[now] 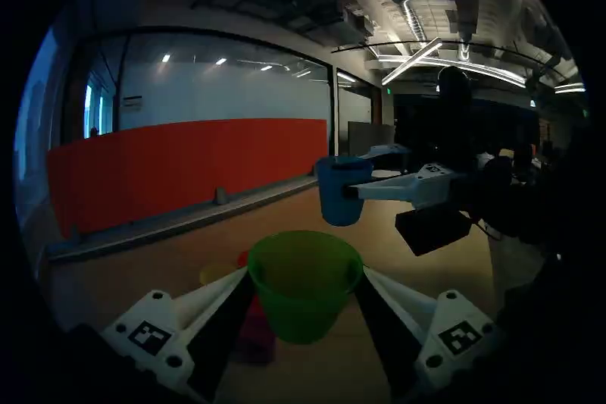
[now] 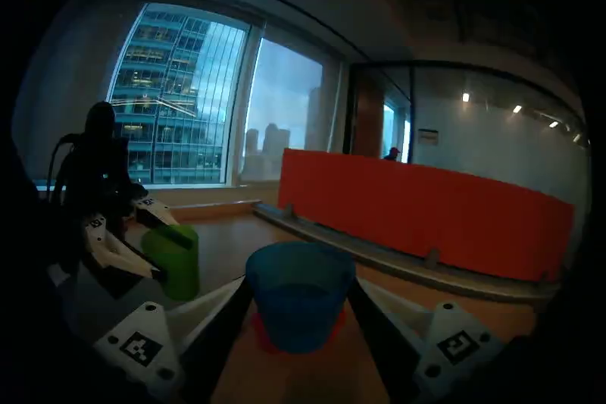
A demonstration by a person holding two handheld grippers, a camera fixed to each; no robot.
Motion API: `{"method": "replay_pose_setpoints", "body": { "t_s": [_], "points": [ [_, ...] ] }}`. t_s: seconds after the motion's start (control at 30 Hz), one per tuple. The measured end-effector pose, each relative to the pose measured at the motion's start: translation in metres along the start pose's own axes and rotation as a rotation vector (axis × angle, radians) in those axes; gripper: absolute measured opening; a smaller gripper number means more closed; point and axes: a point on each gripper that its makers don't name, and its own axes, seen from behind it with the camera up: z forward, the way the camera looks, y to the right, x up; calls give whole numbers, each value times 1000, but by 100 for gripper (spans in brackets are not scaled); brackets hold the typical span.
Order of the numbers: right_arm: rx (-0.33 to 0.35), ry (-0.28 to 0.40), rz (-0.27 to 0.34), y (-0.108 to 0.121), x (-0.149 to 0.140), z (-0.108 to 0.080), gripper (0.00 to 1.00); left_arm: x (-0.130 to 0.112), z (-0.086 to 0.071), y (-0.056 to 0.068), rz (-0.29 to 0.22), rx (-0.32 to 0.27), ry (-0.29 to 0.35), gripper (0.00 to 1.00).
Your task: Pour water
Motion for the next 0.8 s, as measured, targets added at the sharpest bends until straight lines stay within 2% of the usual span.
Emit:
{"method": "replay_pose_setpoints", "body": {
  "t_s": [0.27,0.8],
  "points": [
    [22,11,-44,-2,12,-1,90,-4,6,7,-5,-21,-11,86],
    [57,19,-173,-8,38,8,90,-5,15,12,-13,-42,-10,86]
  ]
}}
